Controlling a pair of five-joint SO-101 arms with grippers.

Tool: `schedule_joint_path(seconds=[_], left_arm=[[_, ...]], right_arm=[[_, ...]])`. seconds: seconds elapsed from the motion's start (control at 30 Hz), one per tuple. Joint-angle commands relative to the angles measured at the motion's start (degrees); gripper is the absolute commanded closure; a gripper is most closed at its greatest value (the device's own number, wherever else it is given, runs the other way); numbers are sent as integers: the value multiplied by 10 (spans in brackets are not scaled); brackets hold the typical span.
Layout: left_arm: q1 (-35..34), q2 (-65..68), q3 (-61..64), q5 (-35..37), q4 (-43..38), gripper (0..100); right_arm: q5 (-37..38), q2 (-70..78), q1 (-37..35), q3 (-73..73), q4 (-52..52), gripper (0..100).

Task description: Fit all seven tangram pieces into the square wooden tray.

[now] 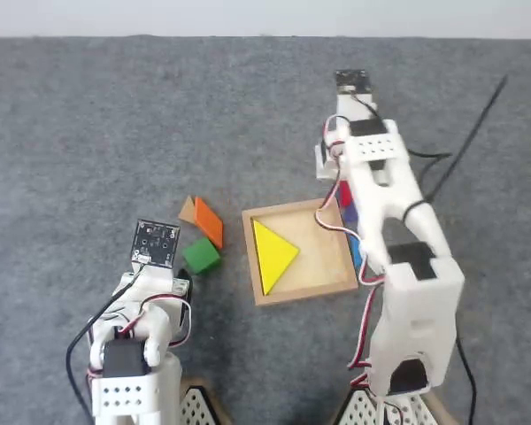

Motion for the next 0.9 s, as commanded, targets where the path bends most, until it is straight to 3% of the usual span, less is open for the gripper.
schedule_joint_path(seconds=[0.0, 0.47, 0.53, 0.67, 0.87], left_arm=[[-4, -11, -5, 9, 4, 880], [-4, -11, -5, 9, 4, 880], [-4, -11, -5, 9, 4, 880], [-4, -11, -5, 9, 4, 880], [-4, -11, -5, 9, 4, 880]], right_arm=[[-11, 20, -1, -63, -1, 659], [-10, 98, 21, -85, 16, 662], [-10, 98, 23, -85, 17, 708], [-10, 99, 36, -84, 29, 893], [-11, 97, 98, -84, 51, 862]])
